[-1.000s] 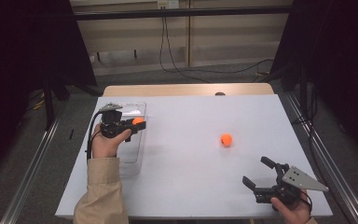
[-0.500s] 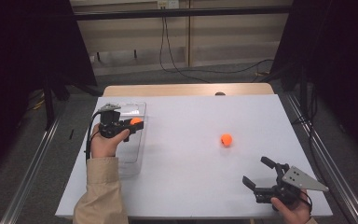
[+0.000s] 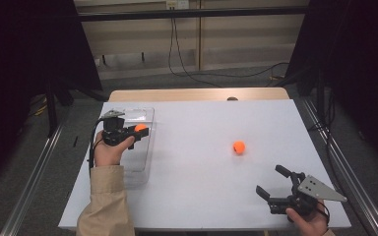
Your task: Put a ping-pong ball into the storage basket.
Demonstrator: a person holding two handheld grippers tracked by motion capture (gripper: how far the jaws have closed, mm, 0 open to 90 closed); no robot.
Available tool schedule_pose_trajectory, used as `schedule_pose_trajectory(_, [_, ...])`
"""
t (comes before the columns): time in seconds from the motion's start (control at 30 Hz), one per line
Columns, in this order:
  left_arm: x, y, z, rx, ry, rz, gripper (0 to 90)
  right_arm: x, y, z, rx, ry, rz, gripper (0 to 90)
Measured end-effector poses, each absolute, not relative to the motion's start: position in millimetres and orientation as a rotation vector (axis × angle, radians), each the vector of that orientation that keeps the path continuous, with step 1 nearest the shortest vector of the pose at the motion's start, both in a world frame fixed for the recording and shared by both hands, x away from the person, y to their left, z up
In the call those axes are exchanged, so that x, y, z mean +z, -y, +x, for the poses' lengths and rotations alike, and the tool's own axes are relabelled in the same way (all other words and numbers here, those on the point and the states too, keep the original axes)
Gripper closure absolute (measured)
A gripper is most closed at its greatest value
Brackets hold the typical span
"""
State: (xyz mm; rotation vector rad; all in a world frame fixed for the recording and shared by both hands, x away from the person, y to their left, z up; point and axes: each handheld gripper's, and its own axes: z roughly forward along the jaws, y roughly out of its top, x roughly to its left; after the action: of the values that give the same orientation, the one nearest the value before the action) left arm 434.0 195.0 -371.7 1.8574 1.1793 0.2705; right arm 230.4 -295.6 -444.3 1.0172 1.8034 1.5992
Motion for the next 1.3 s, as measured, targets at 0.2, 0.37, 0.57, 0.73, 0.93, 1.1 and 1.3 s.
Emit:
schedule_pose_trajectory(0.2, [-373,-198,435,0.291,-1.191,1.860,50.7,-444,296,231,1.600,-1.804,1.016,1.8])
schedule_pose_trajectory(0.37, [-375,-198,435,0.310,-1.192,1.869,50.7,-444,296,230,1.600,-1.804,1.016,1.8])
schedule_pose_trajectory(0.57, [-376,-201,436,0.331,-1.205,1.869,50.7,-444,296,231,1.600,-1.804,1.014,1.8])
schedule_pose_trajectory(0.73, [-377,-202,436,0.352,-1.209,1.882,50.7,-444,296,231,1.600,-1.804,1.014,1.8])
schedule_pose_trajectory(0.93, [-380,-203,437,0.365,-1.221,1.891,50.7,-445,295,230,1.600,-1.805,1.017,1.8])
schedule_pose_trajectory(1.1, [-381,-205,438,0.373,-1.230,1.893,50.7,-444,295,231,1.600,-1.805,1.015,1.8])
schedule_pose_trajectory(1.3, [-384,-206,439,0.385,-1.244,1.896,50.6,-445,295,231,1.600,-1.805,1.015,1.8])
